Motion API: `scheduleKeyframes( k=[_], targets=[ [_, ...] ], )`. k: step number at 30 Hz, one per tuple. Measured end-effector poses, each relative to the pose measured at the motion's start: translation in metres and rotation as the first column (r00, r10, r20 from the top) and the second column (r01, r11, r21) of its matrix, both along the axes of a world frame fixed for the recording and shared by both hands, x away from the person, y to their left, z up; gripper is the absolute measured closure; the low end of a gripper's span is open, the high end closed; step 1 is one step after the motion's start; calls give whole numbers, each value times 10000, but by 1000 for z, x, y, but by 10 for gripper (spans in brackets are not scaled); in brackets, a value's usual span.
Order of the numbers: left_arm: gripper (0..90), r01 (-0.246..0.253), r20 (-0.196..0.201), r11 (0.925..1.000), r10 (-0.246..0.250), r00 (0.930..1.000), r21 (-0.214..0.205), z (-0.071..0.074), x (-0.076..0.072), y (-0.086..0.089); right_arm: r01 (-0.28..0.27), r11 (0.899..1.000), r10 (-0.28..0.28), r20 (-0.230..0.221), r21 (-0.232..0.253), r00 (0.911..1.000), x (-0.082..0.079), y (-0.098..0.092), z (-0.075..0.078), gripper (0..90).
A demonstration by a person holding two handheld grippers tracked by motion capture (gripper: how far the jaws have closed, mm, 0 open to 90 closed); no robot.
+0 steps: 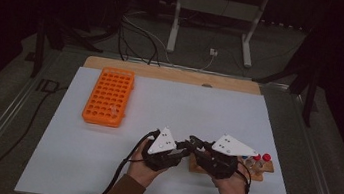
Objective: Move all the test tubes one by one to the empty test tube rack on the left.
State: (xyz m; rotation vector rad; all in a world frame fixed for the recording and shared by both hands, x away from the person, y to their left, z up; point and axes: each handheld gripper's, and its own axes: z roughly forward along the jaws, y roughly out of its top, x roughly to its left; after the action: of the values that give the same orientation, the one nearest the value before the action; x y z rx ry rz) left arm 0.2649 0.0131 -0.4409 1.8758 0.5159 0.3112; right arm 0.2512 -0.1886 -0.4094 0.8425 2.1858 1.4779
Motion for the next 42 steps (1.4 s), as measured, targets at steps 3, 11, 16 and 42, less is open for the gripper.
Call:
scheduleKeyframes(
  k=[3,11,16,42],
  targets=[
    [765,-68,19,9999,68,10000,83,0,0,0,86,9997,-85,-21,247,10000,-1,-2,0,653],
    [767,-607,-150,9982,607,9980,-9,-3,4,15,465,9940,-467,-1,988,9989,-3,-20,4,296],
    [767,-969,-119,9953,968,9952,-9,-3,5,29,1049,9919,-1064,168,723,9942,-7,-27,-1,167],
    [766,-3580,31,9315,3589,9334,-650,1,13,123,2568,9633,-2577,19,782,9662,-8,-52,-15,24]
  ],
)
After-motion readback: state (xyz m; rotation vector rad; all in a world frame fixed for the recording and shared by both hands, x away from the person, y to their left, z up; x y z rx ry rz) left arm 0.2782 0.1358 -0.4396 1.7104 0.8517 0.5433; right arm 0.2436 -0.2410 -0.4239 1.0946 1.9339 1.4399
